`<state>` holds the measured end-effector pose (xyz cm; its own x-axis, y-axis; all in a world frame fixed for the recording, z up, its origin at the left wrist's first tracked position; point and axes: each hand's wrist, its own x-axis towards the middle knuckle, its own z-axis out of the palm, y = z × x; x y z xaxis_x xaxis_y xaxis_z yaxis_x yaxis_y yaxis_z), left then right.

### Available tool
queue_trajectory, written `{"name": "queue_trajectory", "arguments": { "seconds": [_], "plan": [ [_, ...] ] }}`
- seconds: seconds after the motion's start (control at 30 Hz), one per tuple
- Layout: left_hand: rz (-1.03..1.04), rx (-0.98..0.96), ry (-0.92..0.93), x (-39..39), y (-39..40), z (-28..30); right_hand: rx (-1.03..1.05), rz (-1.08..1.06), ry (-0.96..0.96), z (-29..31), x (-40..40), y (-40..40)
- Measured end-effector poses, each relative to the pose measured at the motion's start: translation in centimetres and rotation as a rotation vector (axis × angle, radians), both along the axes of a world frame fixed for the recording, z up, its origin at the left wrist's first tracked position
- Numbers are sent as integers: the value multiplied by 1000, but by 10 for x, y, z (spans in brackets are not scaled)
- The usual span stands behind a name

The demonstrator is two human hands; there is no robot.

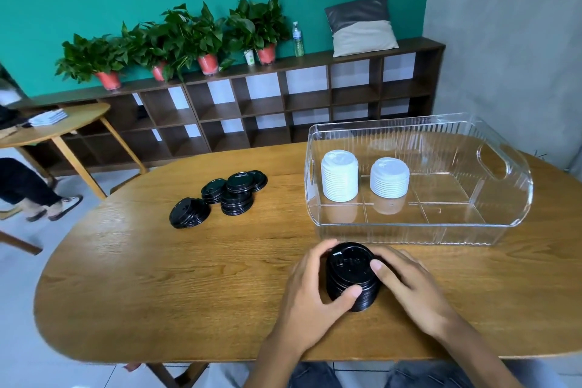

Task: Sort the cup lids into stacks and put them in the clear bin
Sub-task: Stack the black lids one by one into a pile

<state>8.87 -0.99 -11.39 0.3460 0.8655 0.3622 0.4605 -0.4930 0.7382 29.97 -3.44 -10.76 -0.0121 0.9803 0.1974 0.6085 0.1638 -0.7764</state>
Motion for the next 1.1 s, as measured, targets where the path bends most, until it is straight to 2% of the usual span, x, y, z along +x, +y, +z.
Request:
{"name": "queue_trajectory", "arguments": {
  "seconds": [0.07,0.13,0.23,0.33,0.43,0.63,0.77,0.87,0.97,1.03,1.1],
  "plan": [
    [-61,-29,-2,-5,0,1,10,7,5,-1,1,0],
    [-39,-36,-114,-17,8,6,18,6,34,-1,2,-1],
    [253,42,-233,-43,48,18,6,10,104,1,2,-2],
    [577,21,-146,-77,106,26,23,15,95,5,-1,-3],
    [708,-62,70,-105,149,22,17,16,73,5,-1,-3],
    [733,-117,186,-113,191,9,22,17,20,0,1,-2],
    [747,-110,39,-114,190,10,8,12,7,-2,3,-1],
    [751,-42,-75,-111,167,15,-6,4,5,-2,3,-1],
    [733,26,-96,-102,126,13,-10,-8,3,-1,3,0],
    [644,16,-68,-97,97,10,-22,-11,-8,1,2,1],
    [488,-56,45,-90,72,7,-34,-12,-16,2,3,0]
  ]
}}
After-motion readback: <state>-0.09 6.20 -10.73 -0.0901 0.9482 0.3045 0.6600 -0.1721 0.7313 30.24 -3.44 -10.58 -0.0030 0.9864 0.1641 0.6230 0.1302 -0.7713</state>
